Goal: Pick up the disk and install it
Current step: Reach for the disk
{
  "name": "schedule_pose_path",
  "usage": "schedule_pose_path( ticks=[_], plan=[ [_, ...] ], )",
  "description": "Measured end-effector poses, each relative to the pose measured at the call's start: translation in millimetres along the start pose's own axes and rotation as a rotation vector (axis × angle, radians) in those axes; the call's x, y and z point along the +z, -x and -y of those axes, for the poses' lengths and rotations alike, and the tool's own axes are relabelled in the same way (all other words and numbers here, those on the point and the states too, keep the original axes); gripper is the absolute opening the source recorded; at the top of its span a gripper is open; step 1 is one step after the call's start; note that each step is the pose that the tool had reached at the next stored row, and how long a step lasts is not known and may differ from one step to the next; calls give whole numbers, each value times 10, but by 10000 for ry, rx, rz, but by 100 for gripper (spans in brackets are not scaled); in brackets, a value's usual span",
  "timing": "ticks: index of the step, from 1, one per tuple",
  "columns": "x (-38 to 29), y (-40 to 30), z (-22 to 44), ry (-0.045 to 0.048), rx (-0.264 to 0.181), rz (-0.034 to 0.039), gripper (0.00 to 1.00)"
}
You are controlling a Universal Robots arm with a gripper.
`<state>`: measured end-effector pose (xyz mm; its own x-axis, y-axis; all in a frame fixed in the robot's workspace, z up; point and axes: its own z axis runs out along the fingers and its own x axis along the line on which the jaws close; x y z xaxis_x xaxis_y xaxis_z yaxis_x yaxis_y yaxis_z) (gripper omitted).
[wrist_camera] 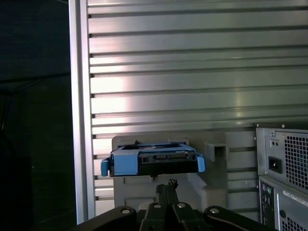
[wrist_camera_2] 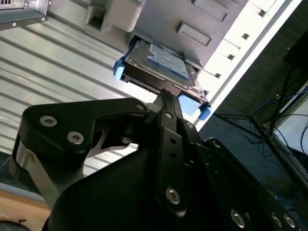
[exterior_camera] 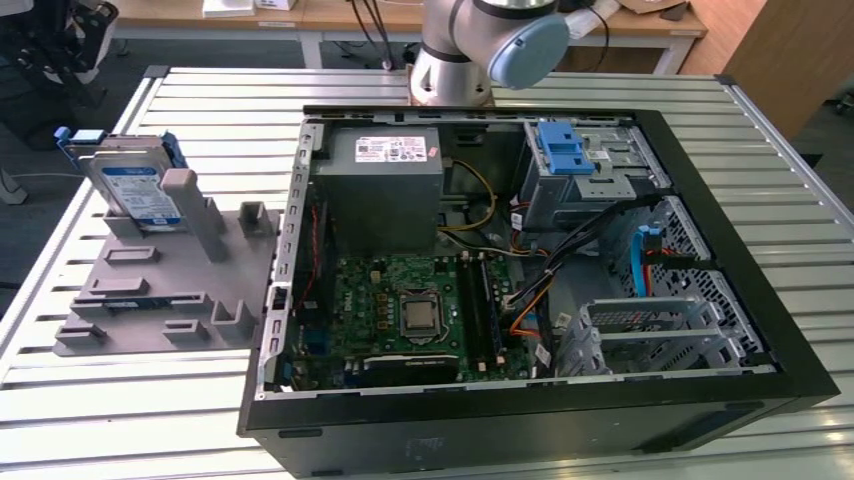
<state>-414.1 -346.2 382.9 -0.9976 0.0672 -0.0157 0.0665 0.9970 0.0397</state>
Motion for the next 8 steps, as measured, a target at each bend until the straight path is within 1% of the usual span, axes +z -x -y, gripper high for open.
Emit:
schedule_pose_path(
  ticks=[2, 4, 8],
  plan=[
    [8, -84, 6, 1, -1, 1, 11],
    [12, -139, 10, 0, 0, -4, 11],
    [13, -158, 11, 0, 0, -4, 11]
  ],
)
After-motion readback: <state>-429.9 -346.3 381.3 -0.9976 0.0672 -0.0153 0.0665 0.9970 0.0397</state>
